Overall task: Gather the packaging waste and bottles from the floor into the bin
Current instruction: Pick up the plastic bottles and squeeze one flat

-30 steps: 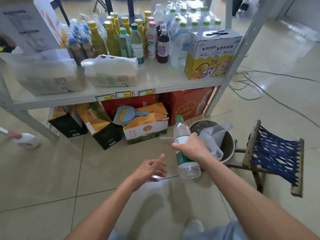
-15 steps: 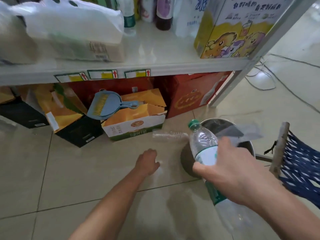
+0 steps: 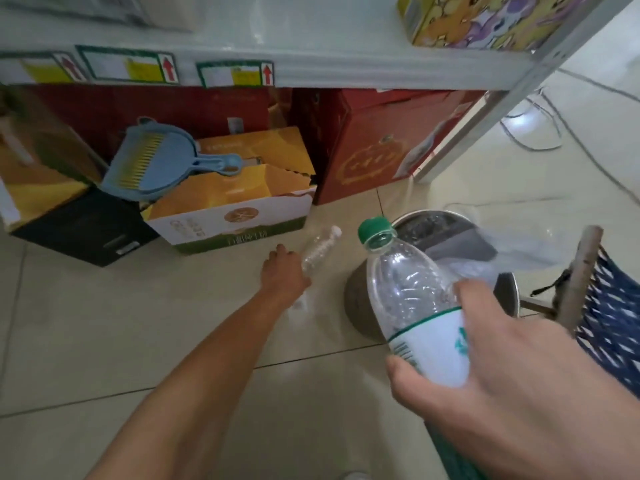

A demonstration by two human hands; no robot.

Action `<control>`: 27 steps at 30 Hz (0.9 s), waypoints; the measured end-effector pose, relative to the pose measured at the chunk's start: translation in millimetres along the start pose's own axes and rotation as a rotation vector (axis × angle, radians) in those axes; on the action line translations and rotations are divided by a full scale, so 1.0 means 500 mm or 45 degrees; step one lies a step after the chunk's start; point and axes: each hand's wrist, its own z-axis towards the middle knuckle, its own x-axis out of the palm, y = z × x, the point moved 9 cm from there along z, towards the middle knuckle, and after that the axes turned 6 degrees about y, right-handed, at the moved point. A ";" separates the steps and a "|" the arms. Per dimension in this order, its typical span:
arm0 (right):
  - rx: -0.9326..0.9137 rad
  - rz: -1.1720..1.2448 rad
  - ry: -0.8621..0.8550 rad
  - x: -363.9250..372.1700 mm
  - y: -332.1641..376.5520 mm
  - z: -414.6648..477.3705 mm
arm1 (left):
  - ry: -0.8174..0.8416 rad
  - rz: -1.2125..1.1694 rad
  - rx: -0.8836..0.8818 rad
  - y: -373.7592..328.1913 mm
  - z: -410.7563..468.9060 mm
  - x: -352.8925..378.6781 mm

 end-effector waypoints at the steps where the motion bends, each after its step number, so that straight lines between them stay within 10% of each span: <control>1: 0.015 0.011 -0.009 -0.009 0.002 -0.008 | 0.040 -0.094 -0.044 0.026 -0.024 -0.010; 9: -0.147 0.637 -0.105 -0.093 0.021 -0.053 | 0.057 -0.611 0.030 0.174 -0.320 -0.295; 14: -0.494 1.584 0.400 -0.077 0.067 -0.111 | -0.056 -1.114 0.021 0.162 -0.585 -0.398; 20: -0.709 1.765 0.785 -0.011 0.118 -0.203 | -0.119 -1.307 0.262 0.059 -0.789 -0.432; 27: -0.735 1.874 0.723 0.015 0.093 -0.256 | 0.144 -1.367 0.491 -0.030 -0.878 -0.370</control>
